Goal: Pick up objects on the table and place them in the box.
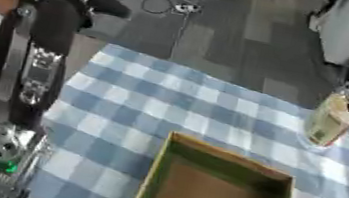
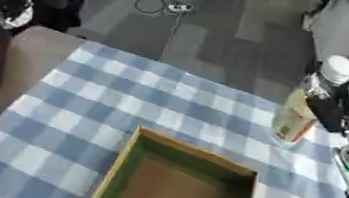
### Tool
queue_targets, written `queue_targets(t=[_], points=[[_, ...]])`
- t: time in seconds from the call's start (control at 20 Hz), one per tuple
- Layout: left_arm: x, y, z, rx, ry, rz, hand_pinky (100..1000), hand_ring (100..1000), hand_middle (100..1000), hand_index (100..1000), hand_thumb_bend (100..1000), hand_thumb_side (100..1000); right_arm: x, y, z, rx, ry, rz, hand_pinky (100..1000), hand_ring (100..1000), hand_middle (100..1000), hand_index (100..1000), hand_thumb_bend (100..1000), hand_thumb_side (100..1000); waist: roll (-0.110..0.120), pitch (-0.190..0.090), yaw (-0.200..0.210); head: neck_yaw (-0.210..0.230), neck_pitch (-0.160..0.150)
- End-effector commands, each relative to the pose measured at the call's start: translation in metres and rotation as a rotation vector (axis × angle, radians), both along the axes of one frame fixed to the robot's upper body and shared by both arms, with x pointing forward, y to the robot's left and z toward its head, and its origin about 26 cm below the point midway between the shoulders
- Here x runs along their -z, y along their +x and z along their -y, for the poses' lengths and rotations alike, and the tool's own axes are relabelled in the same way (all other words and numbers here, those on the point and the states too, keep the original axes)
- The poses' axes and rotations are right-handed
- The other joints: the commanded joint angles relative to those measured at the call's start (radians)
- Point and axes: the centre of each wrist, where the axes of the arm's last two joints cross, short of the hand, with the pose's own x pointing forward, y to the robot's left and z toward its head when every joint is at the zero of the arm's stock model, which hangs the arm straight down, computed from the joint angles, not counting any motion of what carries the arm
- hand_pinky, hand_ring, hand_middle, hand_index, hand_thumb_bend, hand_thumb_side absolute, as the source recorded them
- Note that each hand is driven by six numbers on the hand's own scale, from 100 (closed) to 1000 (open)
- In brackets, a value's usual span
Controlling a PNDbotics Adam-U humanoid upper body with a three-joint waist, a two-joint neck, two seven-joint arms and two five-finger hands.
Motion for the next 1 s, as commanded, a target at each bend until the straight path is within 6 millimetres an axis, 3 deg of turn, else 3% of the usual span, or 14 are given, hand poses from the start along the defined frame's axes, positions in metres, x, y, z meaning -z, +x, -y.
queue_targets(t=[0.05, 0.35, 1.0], points=[[-0.005, -0.003, -0.006, -0.026, 0.018, 0.018, 672, 556, 744, 830, 472, 918, -0.021, -0.012, -0.001, -0.042, -0.018, 0.027, 100, 100, 100, 100, 100, 687, 0.007, -0.032, -0.010, -0.017, 0.035], [0.000, -0.003, -0.009, -0.040, 0.022, -0.003, 672, 555, 744, 830, 472, 918, -0.031, -0.025, -0.022, -0.160, -0.010, -0.008, 100, 100, 100, 100, 100, 686, 0.018, -0.044, -0.036, -0.072, 0.095], [0.002, -0.004, -0.007, -0.028, 0.036, -0.016, 674, 558, 745, 830, 469, 918, -0.036, -0.058, -0.063, -0.409, -0.049, -0.129, 100, 100, 100, 102, 100, 700, 0.016, -0.068, -0.047, -0.112, 0.178]])
